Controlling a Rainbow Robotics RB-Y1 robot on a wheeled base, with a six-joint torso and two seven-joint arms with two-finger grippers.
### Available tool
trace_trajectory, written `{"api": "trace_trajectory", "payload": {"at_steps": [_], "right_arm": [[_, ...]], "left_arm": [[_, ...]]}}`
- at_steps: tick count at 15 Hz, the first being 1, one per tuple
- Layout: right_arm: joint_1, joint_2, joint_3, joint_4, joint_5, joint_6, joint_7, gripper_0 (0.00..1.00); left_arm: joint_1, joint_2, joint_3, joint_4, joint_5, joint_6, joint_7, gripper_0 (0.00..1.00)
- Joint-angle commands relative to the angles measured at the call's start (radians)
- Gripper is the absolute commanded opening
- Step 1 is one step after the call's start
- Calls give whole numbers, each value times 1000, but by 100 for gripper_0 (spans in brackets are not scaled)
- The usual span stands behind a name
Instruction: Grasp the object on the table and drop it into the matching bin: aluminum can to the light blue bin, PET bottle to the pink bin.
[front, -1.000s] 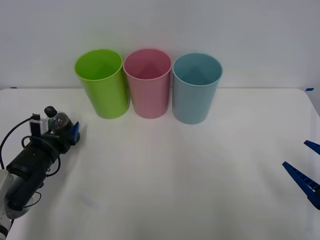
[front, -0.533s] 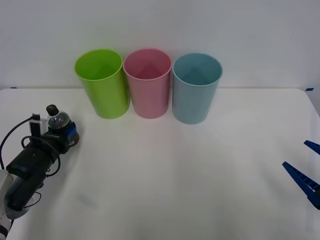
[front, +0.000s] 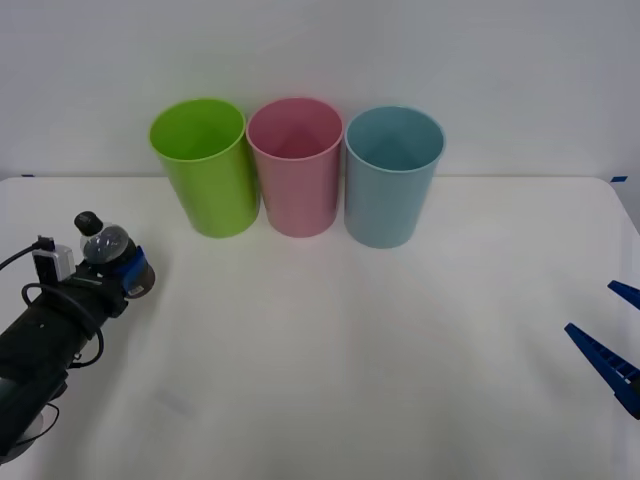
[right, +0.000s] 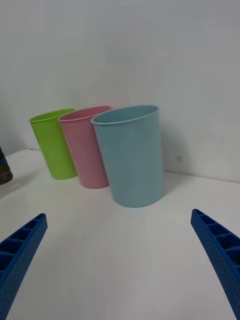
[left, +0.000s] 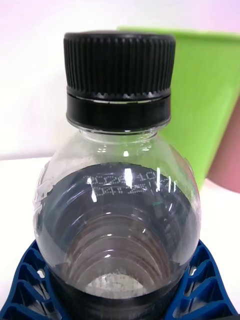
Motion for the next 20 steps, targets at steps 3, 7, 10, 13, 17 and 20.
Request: {"api": "trace_trajectory", "payload": {"at_steps": [3, 7, 10, 13, 17, 20], "right_arm": [[0, 0, 0, 0, 0, 0, 0, 100], [0, 0, 0, 0, 0, 0, 0, 100], [0, 0, 0, 0, 0, 0, 0, 100], [0, 0, 0, 0, 0, 0, 0, 100], [0, 0, 0, 0, 0, 0, 0, 100], [0, 0, 0, 0, 0, 0, 0, 100]], "left_arm": [[137, 57, -33, -205, 110, -10, 44, 0], [215, 92, -33, -383, 156, 2, 186, 0], [260, 106, -35, -538, 168, 74, 286, 0], [266, 127, -35, -650, 142, 156, 389, 0], [186, 210, -105, -685, 142, 297, 433, 0], [60, 287, -201, -655, 162, 412, 446, 0]]}}
